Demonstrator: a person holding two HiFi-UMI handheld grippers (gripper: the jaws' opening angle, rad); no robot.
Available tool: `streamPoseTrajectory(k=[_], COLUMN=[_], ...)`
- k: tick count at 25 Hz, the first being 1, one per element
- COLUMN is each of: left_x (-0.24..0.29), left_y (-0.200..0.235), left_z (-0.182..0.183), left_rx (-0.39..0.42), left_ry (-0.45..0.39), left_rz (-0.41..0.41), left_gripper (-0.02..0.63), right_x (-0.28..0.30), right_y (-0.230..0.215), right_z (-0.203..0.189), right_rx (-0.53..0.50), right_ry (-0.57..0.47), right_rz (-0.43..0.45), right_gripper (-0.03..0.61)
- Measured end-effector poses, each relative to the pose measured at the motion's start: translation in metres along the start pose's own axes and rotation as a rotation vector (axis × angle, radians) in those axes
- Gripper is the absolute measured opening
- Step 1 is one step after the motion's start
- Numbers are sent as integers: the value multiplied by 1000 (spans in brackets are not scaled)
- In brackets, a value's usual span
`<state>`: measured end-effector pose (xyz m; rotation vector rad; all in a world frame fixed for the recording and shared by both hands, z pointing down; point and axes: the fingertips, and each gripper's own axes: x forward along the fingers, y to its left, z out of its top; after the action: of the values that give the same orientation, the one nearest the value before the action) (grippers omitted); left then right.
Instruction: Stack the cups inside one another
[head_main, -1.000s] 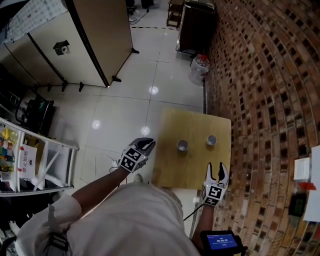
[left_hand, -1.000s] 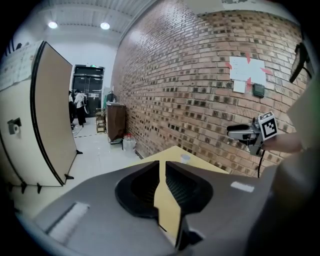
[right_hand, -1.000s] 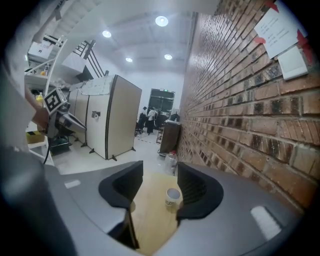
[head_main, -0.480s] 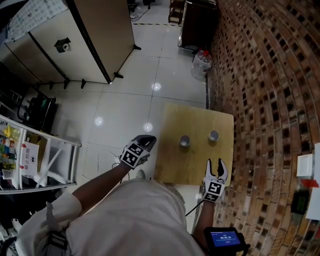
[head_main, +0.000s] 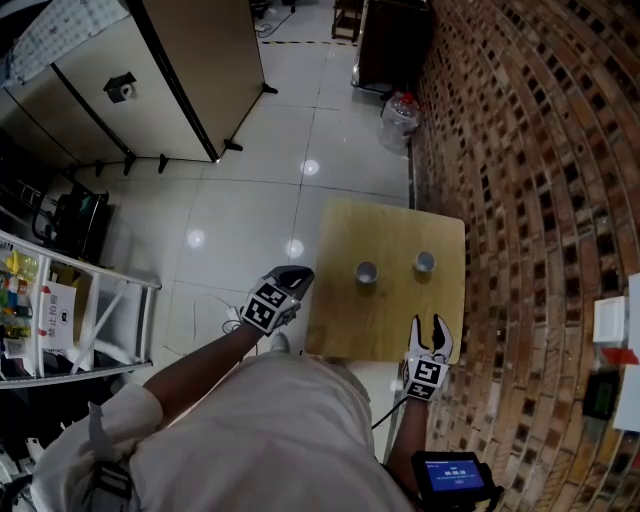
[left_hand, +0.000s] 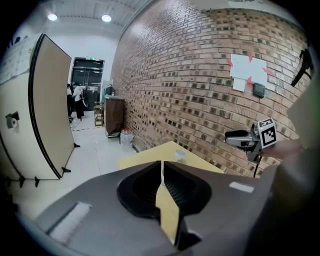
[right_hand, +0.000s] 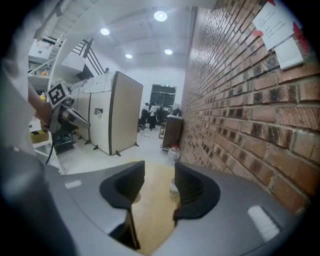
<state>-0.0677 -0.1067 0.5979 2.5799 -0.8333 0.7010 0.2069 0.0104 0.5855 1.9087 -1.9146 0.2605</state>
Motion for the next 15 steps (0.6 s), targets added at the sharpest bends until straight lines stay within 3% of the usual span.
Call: streamPoseTrajectory(k=[5, 9, 15], left_x=[2, 4, 9], left_y=[-7, -13, -21], left_z=[-5, -7, -6], left_rx=[-4, -6, -15], left_ry=[18, 29, 39], left_rz=[1, -3, 13], left_gripper=[41, 43, 43], right_x=[-3, 3, 49], right_y=[-1, -7, -31], right_z=[-13, -26, -56], right_rx=[-1, -70, -116], right_ry=[31, 76, 192], right_rz=[8, 2, 45], right_gripper=[181, 161, 149])
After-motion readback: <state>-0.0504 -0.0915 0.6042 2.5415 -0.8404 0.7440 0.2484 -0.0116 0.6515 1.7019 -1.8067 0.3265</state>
